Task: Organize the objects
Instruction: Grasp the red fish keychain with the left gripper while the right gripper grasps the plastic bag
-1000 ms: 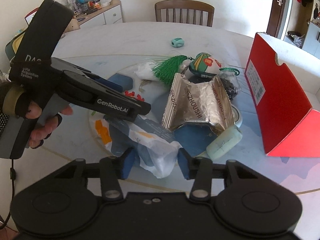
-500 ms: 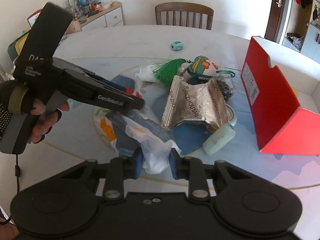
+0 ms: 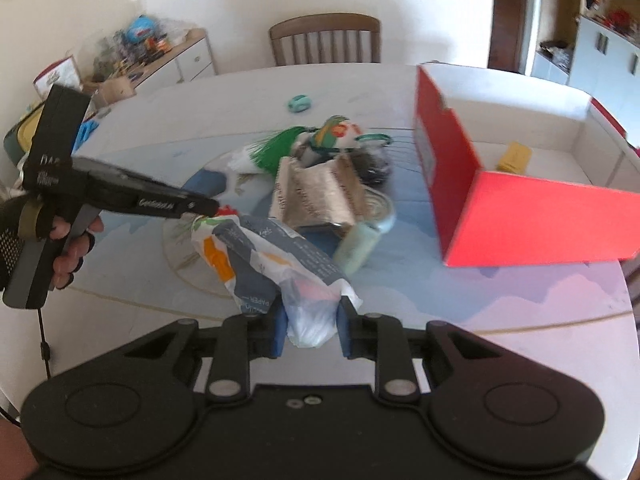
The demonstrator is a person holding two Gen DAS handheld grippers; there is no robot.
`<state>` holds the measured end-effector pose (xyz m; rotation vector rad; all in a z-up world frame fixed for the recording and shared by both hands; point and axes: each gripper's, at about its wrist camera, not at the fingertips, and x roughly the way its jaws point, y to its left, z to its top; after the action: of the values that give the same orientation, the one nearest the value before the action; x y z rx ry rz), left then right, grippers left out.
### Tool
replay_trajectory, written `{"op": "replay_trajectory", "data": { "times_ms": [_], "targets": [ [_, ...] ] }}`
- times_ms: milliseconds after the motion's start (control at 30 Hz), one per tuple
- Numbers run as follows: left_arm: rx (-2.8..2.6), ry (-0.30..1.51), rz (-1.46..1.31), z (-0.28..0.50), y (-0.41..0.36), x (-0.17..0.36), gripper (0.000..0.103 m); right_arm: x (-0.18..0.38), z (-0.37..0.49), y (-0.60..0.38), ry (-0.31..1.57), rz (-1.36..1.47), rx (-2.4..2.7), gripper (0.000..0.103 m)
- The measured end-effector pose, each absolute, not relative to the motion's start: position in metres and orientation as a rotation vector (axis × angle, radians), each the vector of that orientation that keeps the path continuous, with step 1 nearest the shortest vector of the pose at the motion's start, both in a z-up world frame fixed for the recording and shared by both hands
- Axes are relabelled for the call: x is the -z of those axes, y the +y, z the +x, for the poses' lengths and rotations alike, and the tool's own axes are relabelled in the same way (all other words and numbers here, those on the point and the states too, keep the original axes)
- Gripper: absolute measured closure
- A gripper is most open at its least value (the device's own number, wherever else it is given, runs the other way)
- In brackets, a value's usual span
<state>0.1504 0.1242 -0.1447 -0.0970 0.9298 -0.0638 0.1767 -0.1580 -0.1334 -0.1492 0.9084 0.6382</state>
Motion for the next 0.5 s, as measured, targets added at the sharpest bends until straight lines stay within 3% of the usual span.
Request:
{"op": "replay_trajectory", "data": {
  "times_ms": [100,167,233,500],
  "targets": [
    [0.062,0.942,-0.103,0.151,0.124,0.145,0.083,0.134,0.177,-0.168,0.921,-0.13,-0.621,0.079],
    [0.066,0.94,-0.109,0.149,0.122,0.145,0.066,0.137,0.176,-0.173,0.93,-0.123,-0.613,0.079],
    [0.067,0.926,-0.092,0.146,0.118,0.144,0.036,0.139,0.174,-0.176,0.935,-0.116,-0.611,0.079],
    [0.082,0.95,0.013,0.147,0.097,0.157,0.035,0.141,0.169,-0.183,0.951,-0.096,-0.604,0.079]
  ]
}}
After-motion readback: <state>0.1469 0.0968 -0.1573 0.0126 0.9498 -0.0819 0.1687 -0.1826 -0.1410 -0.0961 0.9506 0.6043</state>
